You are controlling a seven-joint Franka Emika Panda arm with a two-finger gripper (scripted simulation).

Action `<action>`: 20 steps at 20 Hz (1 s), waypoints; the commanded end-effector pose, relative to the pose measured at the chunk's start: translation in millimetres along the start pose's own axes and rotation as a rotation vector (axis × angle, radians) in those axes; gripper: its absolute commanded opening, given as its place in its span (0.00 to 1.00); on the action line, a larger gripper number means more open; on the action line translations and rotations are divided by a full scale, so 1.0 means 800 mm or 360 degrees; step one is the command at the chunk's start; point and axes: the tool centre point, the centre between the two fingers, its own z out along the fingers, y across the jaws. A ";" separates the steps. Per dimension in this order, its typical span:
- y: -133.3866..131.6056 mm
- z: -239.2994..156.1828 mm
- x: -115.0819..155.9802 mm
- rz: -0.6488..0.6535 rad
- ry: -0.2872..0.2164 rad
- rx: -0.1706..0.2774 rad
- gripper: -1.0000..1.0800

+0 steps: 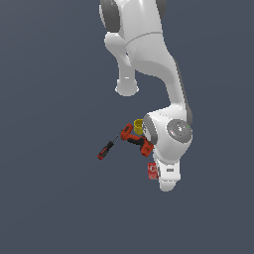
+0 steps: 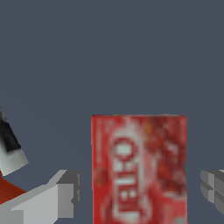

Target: Pick up a designated object from a clutter of objects.

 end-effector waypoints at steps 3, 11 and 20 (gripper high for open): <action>-0.001 0.028 0.000 -0.0003 0.0000 0.0002 0.96; 0.000 0.036 0.000 -0.0004 0.0000 0.0001 0.00; 0.001 0.035 0.000 -0.0004 0.0000 -0.0001 0.00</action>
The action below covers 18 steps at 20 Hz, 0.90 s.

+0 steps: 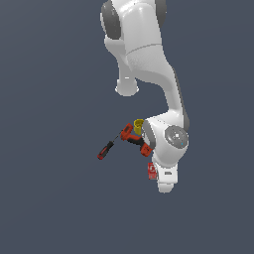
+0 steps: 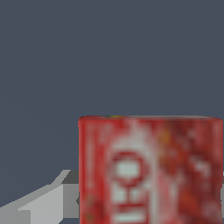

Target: Pick up a designated object from a clutter of objects.

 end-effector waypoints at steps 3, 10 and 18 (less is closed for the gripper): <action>0.000 -0.006 0.001 0.0000 0.0000 -0.0001 0.00; -0.003 -0.046 0.010 -0.0001 0.0000 -0.0001 0.00; -0.009 -0.140 0.031 -0.0003 -0.0002 0.0000 0.00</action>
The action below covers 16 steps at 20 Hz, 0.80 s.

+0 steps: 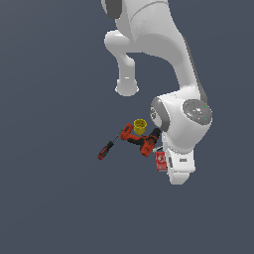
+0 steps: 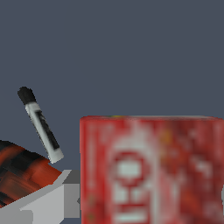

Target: Pick up a designated object from a clutter of objects.

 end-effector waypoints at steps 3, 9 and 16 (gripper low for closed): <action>-0.004 -0.066 0.015 -0.0002 0.0000 -0.0001 0.00; -0.008 -0.156 0.034 -0.0003 0.0002 0.0000 0.00; -0.011 -0.256 0.056 -0.0003 0.0003 0.0001 0.00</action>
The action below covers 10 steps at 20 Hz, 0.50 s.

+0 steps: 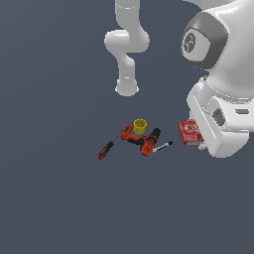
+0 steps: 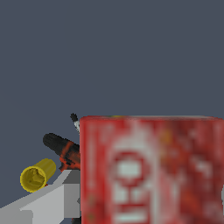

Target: Pick up a designated object from a clutter of objects.

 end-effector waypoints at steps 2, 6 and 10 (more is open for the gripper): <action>-0.002 -0.048 0.010 0.0001 0.0001 0.0002 0.00; -0.001 -0.093 0.020 0.0002 0.0000 0.0002 0.00; -0.001 -0.126 0.027 0.0004 0.0000 0.0002 0.00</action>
